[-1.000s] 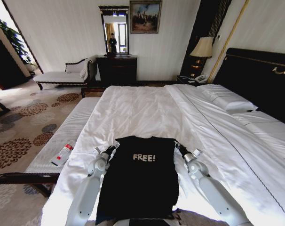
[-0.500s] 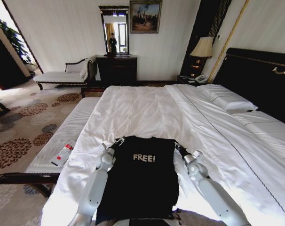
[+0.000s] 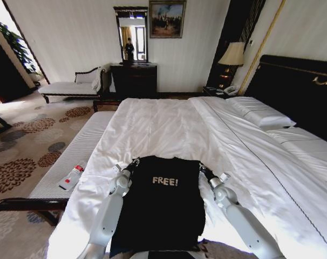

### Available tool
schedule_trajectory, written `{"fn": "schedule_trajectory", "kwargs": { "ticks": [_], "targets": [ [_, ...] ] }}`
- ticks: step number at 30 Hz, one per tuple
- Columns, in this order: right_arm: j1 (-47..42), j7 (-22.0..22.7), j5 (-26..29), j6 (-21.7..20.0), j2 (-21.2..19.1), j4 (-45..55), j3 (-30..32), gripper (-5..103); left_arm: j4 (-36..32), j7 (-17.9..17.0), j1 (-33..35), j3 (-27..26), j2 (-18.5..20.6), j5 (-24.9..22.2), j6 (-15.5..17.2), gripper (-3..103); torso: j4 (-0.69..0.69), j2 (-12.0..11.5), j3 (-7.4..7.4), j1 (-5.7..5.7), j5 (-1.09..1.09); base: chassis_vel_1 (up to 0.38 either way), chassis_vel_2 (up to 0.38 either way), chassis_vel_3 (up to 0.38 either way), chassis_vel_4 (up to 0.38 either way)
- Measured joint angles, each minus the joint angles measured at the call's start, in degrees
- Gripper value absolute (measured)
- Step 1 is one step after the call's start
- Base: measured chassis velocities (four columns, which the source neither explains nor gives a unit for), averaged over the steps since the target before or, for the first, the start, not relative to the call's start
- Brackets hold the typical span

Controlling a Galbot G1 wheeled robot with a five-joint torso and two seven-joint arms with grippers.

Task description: Fold the clothes on the bed.

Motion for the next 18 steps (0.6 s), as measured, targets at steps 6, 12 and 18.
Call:
{"fn": "schedule_trajectory", "kwargs": {
  "ticks": [6, 12, 18],
  "targets": [
    [-0.3, -0.1, -0.6, 0.2, 0.2, 0.3, 0.1, 0, 0.8, 0.0, -1.3, 0.1, 0.4, -0.1, 0.0, 14, 0.0, 0.0, 0.0, 0.0, 0.0, 0.0, 0.0, 0.0, 0.0],
    [-0.9, 0.5, -0.2, 0.1, -1.2, 3.5, 0.2, 0, 0.2, 0.0, -2.0, 0.2, 1.1, -0.2, 0.0, 1, -0.01, 0.0, 0.0, 0.0, 0.0, 0.0, 0.0, 0.0, 0.0],
    [-0.9, -1.9, 2.9, 0.1, -4.2, 8.8, 0.2, 0, -2.5, 0.2, -3.1, -0.5, 5.4, -2.6, 0.3, 1, -0.01, 0.0, 0.0, 0.0, 0.0, 0.0, 0.0, 0.0, 0.0]
  ]
}}
